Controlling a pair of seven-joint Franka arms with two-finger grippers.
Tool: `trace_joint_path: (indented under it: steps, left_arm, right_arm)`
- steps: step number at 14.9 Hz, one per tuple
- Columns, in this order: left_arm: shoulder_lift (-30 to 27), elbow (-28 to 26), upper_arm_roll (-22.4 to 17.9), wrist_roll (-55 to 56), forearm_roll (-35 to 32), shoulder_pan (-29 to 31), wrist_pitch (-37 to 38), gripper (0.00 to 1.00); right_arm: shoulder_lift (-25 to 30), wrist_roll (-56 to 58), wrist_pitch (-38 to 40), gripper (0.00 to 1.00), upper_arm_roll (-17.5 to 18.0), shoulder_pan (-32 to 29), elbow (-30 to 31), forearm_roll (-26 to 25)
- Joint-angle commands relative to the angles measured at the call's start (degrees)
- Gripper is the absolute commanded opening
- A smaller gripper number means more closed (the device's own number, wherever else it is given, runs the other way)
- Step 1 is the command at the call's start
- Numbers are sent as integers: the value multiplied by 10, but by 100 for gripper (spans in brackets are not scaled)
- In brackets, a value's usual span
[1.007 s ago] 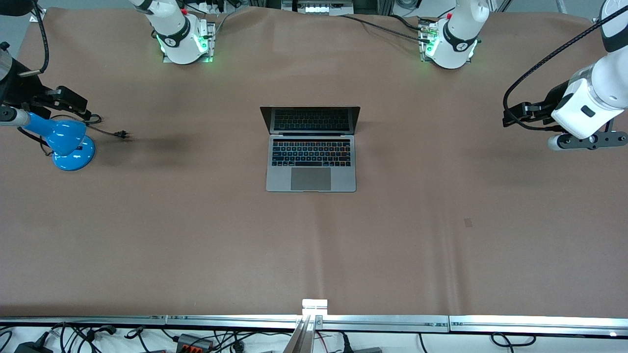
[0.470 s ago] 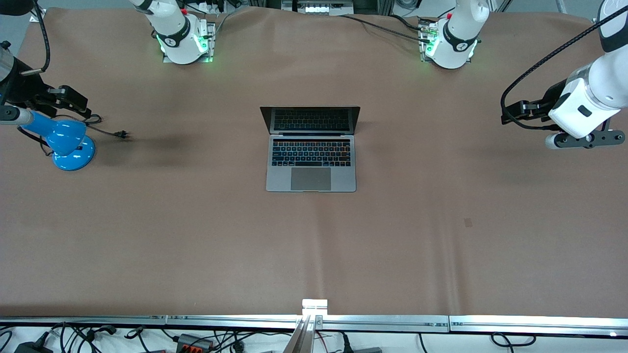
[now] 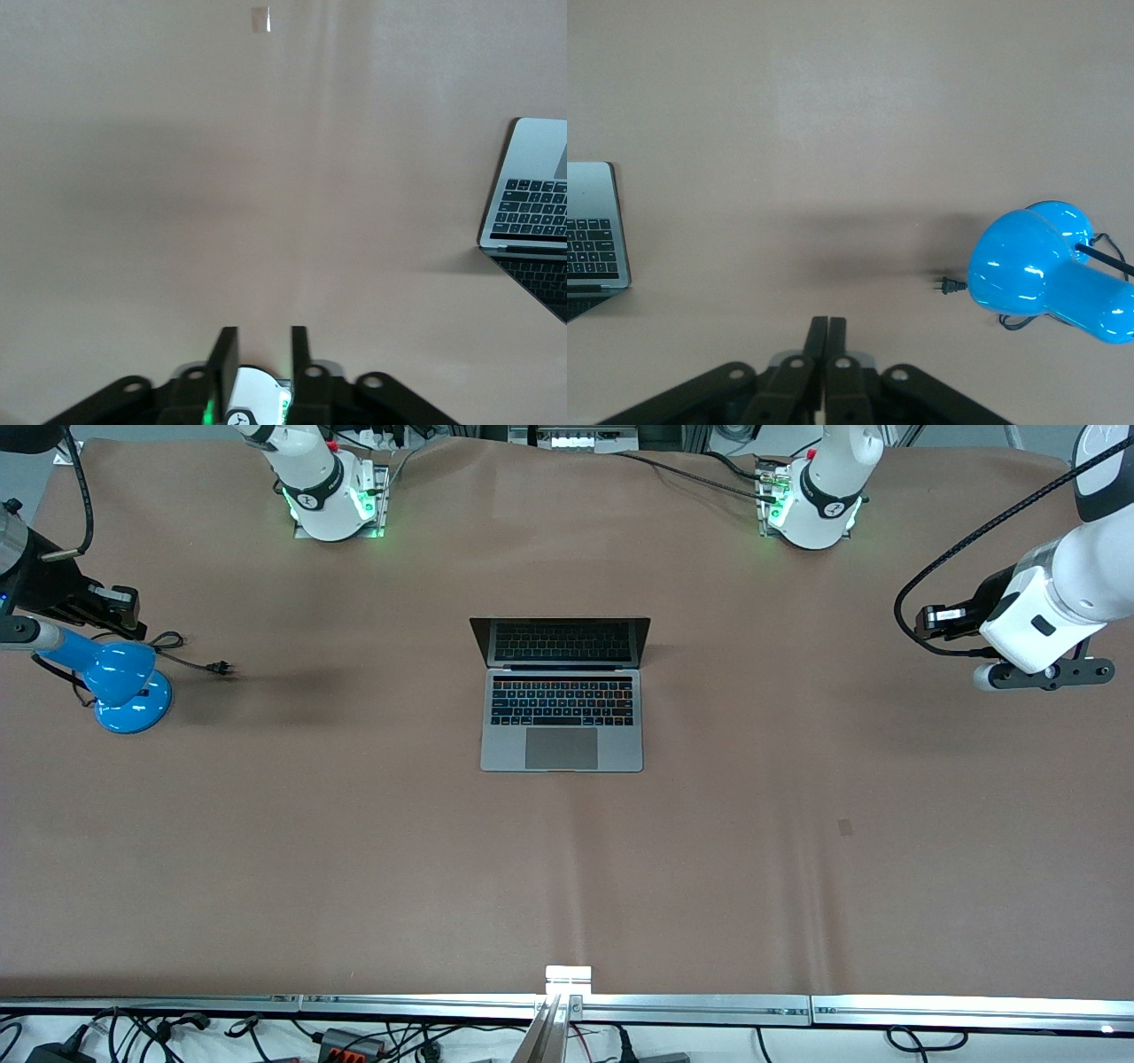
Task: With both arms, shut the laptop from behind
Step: 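Move both grippers toward the back of the laptop screen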
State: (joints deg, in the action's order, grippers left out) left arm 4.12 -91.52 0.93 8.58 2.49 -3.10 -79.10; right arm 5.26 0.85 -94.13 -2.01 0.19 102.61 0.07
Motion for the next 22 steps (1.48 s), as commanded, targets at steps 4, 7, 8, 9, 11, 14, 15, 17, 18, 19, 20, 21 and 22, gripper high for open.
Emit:
trace_joint_path:
  steps: [4,7,8,9,11,14,15,17,18,19,20,21,22]
  left_arm:
    - [-1,-9,12,-8,20,-1,12,1]
    - [1,-22,28,-8,47,-2,11,1]
    - [3,-24,48,-8,58,-2,11,1]
    - [10,-32,75,-7,62,-1,9,1]
    - [9,-79,97,3,94,1,-31,1]
    - [-24,-180,126,5,150,0,-111,1]
    - [-31,-195,155,13,152,5,-119,1]
    - [-34,-215,182,79,194,4,-127,1]
    - [-37,-221,202,86,198,4,-138,1]
    - [-38,-235,223,90,203,5,-153,1]
    - [-39,-248,234,96,211,5,-168,1]
    - [-45,-265,245,101,225,3,-181,1]
    - [-47,-284,264,106,239,4,-202,1]
  right_arm:
    - [-2,-1,45,0,10,16,7,3]
    - [-17,-2,68,0,10,46,12,25]
    - [-23,-2,78,0,10,49,15,48]
    - [-29,-2,84,0,10,51,19,65]
    - [-38,-2,83,0,10,76,35,84]
    - [-42,-57,75,0,10,139,72,128]
    - [-43,-70,66,0,10,159,86,146]
    - [-42,-87,29,0,10,211,121,171]
    - [-42,-101,13,0,10,235,134,179]
    - [-43,-112,-5,0,10,267,147,181]
    - [-48,-123,-19,0,10,294,157,182]
    - [-56,-132,-33,0,10,311,160,193]
    - [-66,-139,-45,0,10,324,161,213]
